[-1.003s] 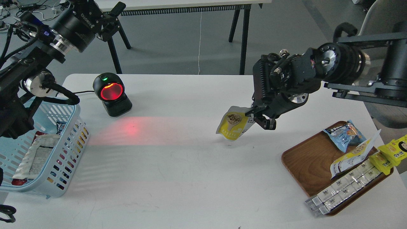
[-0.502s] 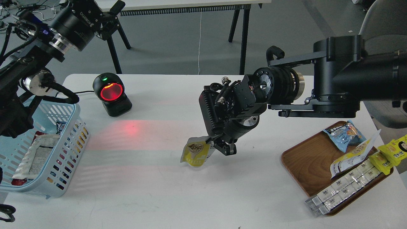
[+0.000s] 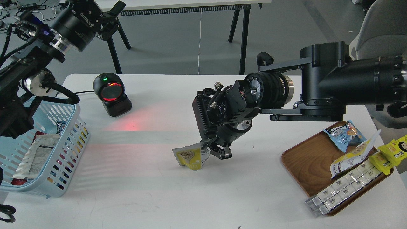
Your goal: Scan snack and place in basket
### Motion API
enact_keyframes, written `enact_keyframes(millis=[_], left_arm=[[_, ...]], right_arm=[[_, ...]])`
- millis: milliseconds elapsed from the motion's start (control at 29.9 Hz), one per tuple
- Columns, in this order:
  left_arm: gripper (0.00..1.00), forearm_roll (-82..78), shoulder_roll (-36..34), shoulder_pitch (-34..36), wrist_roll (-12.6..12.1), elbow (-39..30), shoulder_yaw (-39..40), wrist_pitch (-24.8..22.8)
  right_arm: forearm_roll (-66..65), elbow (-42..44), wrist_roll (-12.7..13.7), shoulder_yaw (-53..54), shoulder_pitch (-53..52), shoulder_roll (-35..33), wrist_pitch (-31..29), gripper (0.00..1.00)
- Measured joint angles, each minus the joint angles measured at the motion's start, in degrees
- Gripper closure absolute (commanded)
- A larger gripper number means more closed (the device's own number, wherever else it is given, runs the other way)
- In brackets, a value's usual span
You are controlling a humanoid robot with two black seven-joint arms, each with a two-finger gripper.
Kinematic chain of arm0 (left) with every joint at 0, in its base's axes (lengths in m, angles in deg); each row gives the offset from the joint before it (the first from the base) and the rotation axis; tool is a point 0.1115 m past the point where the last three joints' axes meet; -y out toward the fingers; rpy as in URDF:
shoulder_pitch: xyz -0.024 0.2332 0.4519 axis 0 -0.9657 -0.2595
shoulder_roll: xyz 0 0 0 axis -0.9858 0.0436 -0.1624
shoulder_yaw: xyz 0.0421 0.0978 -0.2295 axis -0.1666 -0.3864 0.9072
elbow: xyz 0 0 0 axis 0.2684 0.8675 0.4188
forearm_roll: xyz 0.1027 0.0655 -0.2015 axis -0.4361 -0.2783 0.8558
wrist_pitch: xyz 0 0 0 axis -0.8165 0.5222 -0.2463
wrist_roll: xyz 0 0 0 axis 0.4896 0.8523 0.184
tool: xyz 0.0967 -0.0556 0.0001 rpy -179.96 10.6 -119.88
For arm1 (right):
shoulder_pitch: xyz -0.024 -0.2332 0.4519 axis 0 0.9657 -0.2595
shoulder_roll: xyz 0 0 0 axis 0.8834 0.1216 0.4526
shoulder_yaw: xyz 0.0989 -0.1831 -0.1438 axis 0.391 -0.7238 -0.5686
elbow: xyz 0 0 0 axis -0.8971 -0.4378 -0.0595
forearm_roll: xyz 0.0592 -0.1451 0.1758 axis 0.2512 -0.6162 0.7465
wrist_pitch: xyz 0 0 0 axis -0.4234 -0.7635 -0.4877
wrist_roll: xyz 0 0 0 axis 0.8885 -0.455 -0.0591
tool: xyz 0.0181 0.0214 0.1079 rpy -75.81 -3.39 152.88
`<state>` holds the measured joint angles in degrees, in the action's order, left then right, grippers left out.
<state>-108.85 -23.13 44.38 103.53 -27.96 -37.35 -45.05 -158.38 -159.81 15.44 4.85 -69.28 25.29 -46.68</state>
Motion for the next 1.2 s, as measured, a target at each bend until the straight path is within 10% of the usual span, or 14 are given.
enact_keyframes(millis=[167, 669, 1204], left_arm=[[0.0, 0.0, -0.05, 0.0, 0.0, 0.0, 0.0, 0.0], [0.0, 0.79, 0.09, 1.19, 0.0, 3.24, 1.08, 0.0], [0.0, 0.03, 1.57, 7.47, 0.0, 3.45, 1.72, 0.0]], right_arm=[[2.76, 0.17, 0.0, 1.46, 0.36, 0.09, 0.24, 0.07], [19.17, 17.58, 0.0, 15.17, 0.36, 0.12, 0.09, 0.03], [50.43, 29.05, 0.01, 22.93, 5.92, -18.39, 0.34, 0.03]])
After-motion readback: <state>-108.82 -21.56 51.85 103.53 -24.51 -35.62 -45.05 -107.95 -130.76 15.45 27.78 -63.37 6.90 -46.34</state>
